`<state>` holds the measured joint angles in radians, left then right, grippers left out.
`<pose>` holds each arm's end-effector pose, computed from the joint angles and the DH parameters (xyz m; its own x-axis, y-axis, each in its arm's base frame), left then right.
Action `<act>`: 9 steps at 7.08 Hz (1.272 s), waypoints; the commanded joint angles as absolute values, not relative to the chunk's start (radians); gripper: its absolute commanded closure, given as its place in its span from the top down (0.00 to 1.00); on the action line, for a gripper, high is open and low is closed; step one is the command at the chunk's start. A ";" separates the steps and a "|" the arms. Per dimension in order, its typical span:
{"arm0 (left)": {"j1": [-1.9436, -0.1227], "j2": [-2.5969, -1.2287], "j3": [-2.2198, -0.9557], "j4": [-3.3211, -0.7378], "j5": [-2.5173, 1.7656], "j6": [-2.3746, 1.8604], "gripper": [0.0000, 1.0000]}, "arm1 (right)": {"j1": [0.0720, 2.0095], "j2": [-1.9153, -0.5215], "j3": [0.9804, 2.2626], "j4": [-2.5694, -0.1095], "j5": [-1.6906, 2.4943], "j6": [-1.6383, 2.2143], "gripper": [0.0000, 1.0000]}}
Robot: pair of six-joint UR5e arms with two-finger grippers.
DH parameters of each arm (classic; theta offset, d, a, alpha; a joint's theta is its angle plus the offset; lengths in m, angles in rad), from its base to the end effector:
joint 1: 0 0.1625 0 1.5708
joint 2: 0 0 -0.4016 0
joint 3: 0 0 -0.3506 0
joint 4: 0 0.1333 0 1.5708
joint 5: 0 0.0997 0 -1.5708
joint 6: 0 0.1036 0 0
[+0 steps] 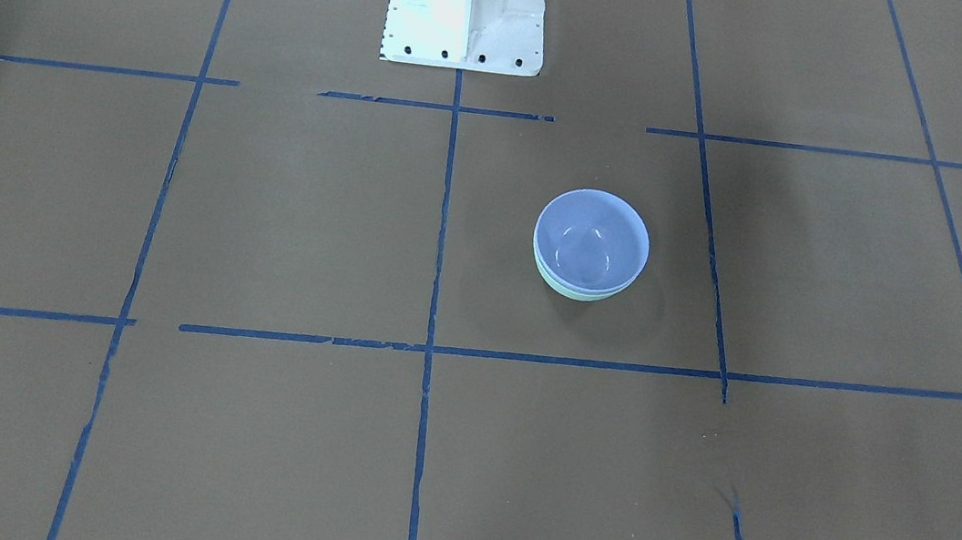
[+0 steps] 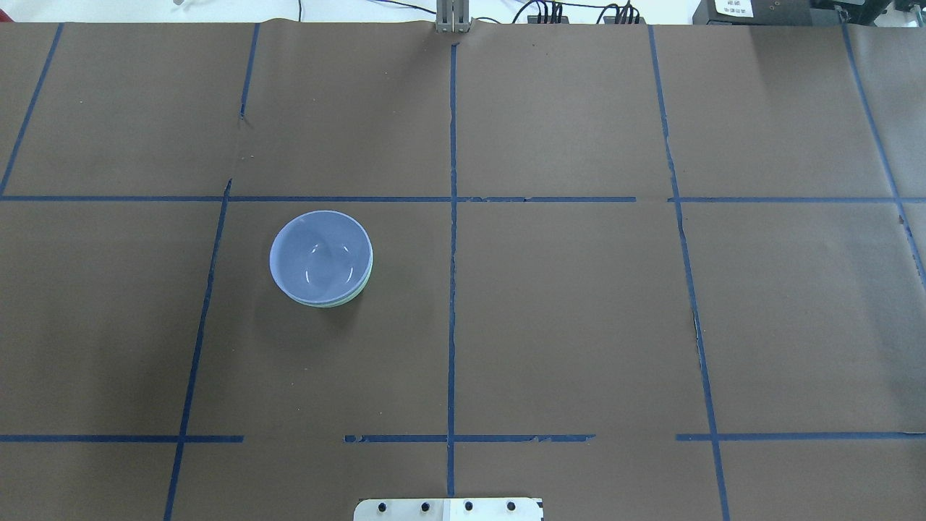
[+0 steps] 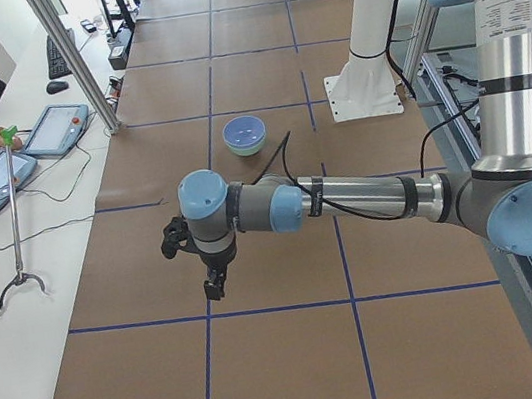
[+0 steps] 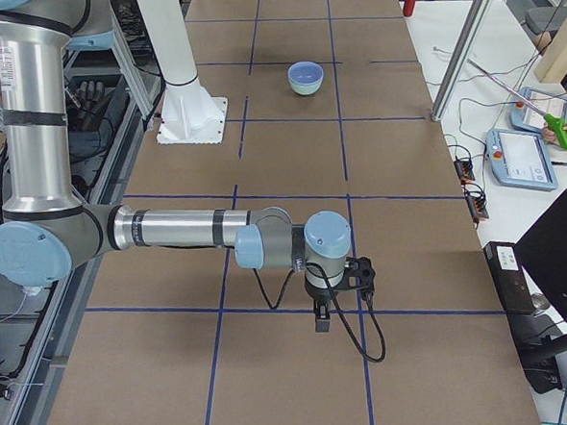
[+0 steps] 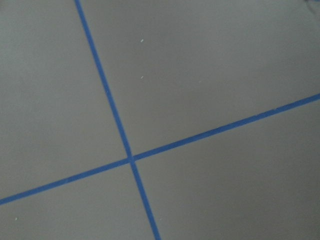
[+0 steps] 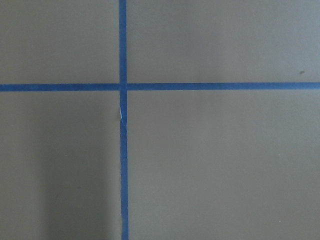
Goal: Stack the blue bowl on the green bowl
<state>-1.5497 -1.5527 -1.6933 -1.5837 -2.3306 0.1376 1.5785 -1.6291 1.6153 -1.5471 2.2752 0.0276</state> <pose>-0.0525 -0.4504 0.5904 0.7134 0.2312 -0.6615 -0.1199 0.9704 0.2098 0.0695 -0.4271 0.6462 0.7615 0.0271 0.6476 -0.0287 0.9996 -0.0080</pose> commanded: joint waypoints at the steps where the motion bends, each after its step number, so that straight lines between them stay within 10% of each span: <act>1: -1.563 -1.507 -1.674 -1.565 -2.332 0.135 1.00 | 1.578 -1.629 1.615 -1.546 2.275 0.028 1.00; 9: -1.598 -1.468 -1.644 -1.542 -2.339 0.140 1.00 | 1.578 -1.629 1.615 -1.546 2.275 0.028 1.00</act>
